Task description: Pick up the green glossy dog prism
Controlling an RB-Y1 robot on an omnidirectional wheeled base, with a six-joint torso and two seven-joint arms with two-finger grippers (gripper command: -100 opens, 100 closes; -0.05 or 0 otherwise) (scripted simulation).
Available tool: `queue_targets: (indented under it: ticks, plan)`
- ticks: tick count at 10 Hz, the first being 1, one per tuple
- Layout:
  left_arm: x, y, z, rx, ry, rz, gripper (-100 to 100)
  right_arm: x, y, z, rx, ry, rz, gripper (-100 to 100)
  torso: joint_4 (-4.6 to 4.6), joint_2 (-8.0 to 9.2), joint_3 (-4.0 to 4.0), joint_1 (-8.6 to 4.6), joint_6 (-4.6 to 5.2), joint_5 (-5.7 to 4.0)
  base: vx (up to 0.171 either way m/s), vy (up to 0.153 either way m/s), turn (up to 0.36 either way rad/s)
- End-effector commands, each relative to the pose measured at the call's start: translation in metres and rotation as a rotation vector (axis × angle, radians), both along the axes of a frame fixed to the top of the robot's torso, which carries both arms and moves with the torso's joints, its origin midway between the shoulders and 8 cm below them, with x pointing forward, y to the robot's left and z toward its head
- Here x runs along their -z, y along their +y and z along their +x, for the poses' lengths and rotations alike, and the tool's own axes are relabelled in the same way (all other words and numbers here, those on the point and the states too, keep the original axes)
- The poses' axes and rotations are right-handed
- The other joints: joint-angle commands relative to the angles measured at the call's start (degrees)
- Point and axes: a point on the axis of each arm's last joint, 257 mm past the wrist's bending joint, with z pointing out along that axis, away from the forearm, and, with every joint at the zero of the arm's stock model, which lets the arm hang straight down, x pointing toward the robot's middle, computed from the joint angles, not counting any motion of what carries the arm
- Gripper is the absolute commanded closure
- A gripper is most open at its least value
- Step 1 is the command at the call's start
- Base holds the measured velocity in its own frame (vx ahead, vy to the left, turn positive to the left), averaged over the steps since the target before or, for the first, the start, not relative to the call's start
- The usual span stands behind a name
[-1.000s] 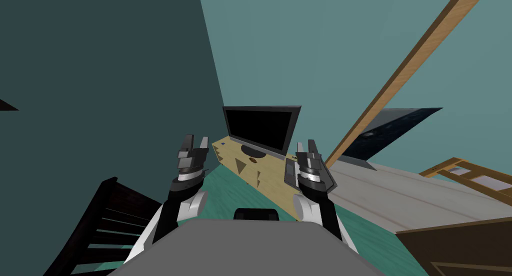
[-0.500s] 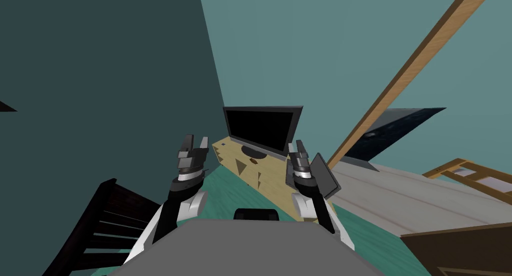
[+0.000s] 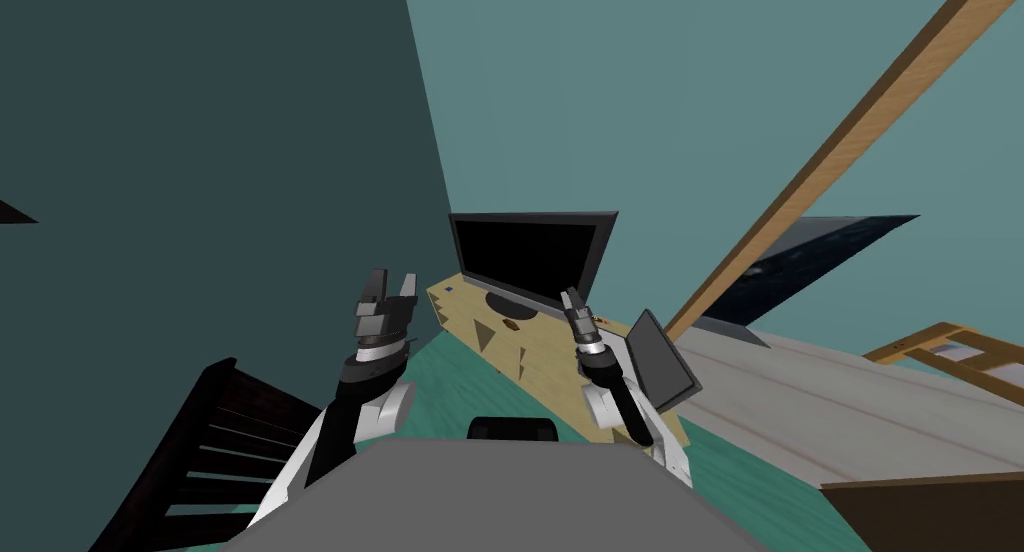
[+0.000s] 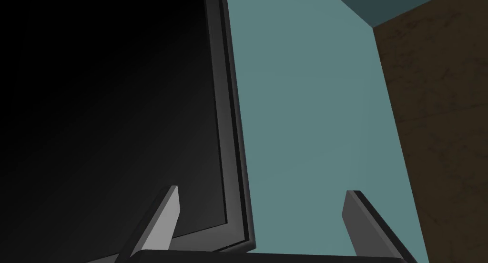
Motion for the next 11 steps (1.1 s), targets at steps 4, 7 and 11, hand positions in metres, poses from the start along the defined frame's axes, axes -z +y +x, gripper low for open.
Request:
queue_targets:
  ticks: [4, 7, 11]
  plan:
    - [0.000, 0.000, 0.000, 0.000, 0.000, 0.000, 0, 0.039, 0.021, 0.014, -0.057, 0.050, -0.150, -100, 0.00, 0.00, 0.00, 0.05, 0.00, 0.01, 0.030, 0.045, 0.035]
    - [0.000, 0.000, 0.000, 0.000, 0.000, 0.000, 0, 0.076, 0.033, 0.025, -0.097, 0.096, -0.286, -100, 0.00, -0.01, -0.01, 0.13, 0.00, 0.03, 0.036, 0.058, 0.054]
    - [0.000, 0.000, 0.000, 0.000, 0.000, 0.000, 0, 0.119, 0.038, 0.035, -0.131, 0.146, -0.436, -100, 0.01, 0.02, 0.01, 0.11, 0.00, 0.03, 0.027, 0.055, 0.051]
